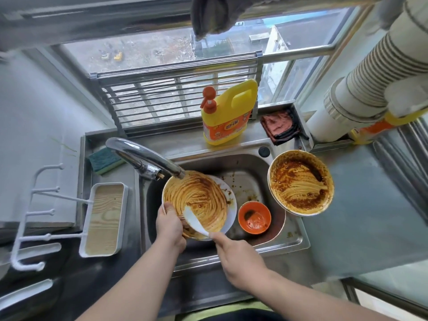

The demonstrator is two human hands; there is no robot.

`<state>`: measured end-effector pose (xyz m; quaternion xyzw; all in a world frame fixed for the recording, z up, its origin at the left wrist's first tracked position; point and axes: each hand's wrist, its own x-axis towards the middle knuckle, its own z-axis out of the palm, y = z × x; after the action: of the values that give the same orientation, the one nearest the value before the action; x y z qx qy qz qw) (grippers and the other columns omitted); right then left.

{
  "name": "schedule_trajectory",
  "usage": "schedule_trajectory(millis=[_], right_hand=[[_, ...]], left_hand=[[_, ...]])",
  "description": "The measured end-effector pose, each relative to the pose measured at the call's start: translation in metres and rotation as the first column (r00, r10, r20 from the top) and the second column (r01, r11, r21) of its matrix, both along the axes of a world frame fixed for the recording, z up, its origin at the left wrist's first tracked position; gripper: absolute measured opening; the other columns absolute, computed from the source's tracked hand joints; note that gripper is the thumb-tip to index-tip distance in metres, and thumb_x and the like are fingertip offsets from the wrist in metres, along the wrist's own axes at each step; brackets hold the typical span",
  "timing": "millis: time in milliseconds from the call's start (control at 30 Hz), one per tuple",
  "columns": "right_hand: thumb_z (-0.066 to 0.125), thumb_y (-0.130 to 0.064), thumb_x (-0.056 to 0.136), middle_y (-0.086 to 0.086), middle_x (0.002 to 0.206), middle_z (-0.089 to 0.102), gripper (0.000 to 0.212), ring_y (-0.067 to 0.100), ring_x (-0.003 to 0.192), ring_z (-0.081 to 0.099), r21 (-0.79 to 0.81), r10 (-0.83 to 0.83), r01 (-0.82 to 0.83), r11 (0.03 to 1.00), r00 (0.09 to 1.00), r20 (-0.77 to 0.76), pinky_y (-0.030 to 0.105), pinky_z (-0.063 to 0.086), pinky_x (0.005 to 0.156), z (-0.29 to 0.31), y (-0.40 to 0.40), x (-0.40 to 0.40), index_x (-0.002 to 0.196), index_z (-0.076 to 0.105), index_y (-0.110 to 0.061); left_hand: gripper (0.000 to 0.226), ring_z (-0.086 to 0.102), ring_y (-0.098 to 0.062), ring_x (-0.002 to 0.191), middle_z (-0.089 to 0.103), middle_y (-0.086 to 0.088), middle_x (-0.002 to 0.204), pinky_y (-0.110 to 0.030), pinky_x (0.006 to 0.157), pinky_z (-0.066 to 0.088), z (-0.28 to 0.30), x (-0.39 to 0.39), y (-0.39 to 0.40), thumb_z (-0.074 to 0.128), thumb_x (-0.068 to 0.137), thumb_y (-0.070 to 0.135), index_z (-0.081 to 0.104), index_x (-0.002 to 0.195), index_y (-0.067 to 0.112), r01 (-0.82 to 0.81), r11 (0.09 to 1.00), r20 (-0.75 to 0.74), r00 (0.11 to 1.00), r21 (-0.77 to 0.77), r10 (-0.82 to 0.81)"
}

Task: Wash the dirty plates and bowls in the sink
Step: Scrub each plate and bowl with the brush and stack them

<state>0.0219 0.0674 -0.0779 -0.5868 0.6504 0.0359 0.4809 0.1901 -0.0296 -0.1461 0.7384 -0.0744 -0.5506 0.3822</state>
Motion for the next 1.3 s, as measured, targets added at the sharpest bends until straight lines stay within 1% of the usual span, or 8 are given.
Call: schedule_trajectory(millis=[167,300,467,733,867,967,1167,1300], right_hand=[[0.026,-0.035,0.112,0.011,0.103,0.071,0.027,0.035,0.091,0.067,-0.076,-0.091,0.085,0.993,0.992,-0.083,0.048,0.058,0.077,-0.019,-0.067,0.000,0.134,0.037,-0.046],[0.029,-0.026,0.108,0.008,0.108,0.069,0.036,0.037,0.087,0.067,-0.038,-0.039,0.030,0.999,0.968,-0.248,0.050,0.060,0.078,-0.036,-0.049,-0.051,0.137,0.032,-0.047],[0.032,-0.031,0.110,0.014,0.101,0.072,0.039,0.041,0.092,0.067,-0.047,0.058,-0.059,0.997,0.998,-0.032,0.050,0.056,0.080,-0.017,-0.017,-0.018,0.146,0.035,-0.048],[0.031,-0.034,0.112,0.014,0.107,0.071,0.028,0.040,0.090,0.067,-0.058,-0.023,0.011,0.998,0.978,-0.210,0.047,0.056,0.077,-0.017,-0.042,-0.068,0.136,0.041,-0.044],[0.033,-0.033,0.112,0.017,0.111,0.072,0.035,0.043,0.100,0.067,-0.043,0.039,-0.040,0.998,0.999,-0.023,0.048,0.055,0.085,0.003,-0.020,-0.018,0.142,0.041,-0.049],[0.029,-0.036,0.112,0.016,0.117,0.071,0.034,0.041,0.104,0.066,-0.109,0.035,-0.040,0.993,0.999,-0.042,0.049,0.056,0.086,0.000,-0.046,0.000,0.142,0.041,-0.045],[0.032,-0.024,0.109,0.011,0.096,0.069,0.038,0.038,0.082,0.068,-0.050,0.017,-0.033,0.998,0.958,-0.286,0.053,0.061,0.076,-0.006,-0.038,-0.049,0.138,0.034,-0.048],[0.029,-0.035,0.112,0.013,0.100,0.070,0.029,0.037,0.085,0.065,0.021,0.119,-0.118,0.993,0.986,-0.120,0.050,0.059,0.075,0.016,-0.009,-0.018,0.135,0.041,-0.047]], left_hand=[[0.028,0.069,-0.033,0.111,0.069,-0.009,0.121,-0.062,0.098,0.056,0.001,-0.023,0.024,0.034,0.114,0.043,0.057,0.125,0.030,-0.008,0.998,-0.094,0.996,0.055,0.013],[0.032,0.068,-0.027,0.102,0.067,-0.007,0.120,-0.051,0.093,0.058,0.008,-0.012,0.005,0.036,0.114,0.040,0.056,0.136,0.028,-0.030,1.000,-0.056,0.998,0.009,0.031],[0.027,0.067,-0.029,0.110,0.068,-0.007,0.123,-0.057,0.099,0.057,0.009,-0.008,-0.004,0.034,0.113,0.045,0.056,0.124,0.033,0.031,0.999,-0.020,0.999,0.013,-0.031],[0.038,0.069,-0.030,0.106,0.067,-0.007,0.123,-0.054,0.081,0.063,0.020,0.002,-0.007,0.033,0.112,0.049,0.053,0.138,0.029,0.036,0.999,-0.107,0.994,0.024,-0.033],[0.042,0.068,-0.033,0.110,0.065,-0.006,0.126,-0.060,0.083,0.061,0.018,-0.005,0.003,0.032,0.111,0.053,0.050,0.143,0.033,-0.001,0.997,-0.147,0.989,0.077,0.012],[0.035,0.070,-0.035,0.108,0.068,-0.005,0.119,-0.060,0.077,0.062,0.023,-0.016,0.016,0.028,0.112,0.055,0.050,0.132,0.037,0.021,0.993,-0.225,0.974,0.113,0.005],[0.043,0.071,-0.034,0.108,0.070,-0.006,0.124,-0.068,0.087,0.058,0.019,0.009,0.009,0.032,0.109,0.059,0.052,0.139,0.035,-0.038,0.994,-0.163,0.985,0.106,0.055],[0.037,0.067,-0.032,0.115,0.066,-0.005,0.128,-0.065,0.100,0.054,0.021,0.010,0.010,0.035,0.111,0.053,0.054,0.137,0.035,-0.044,0.996,-0.113,0.992,0.074,0.052]])
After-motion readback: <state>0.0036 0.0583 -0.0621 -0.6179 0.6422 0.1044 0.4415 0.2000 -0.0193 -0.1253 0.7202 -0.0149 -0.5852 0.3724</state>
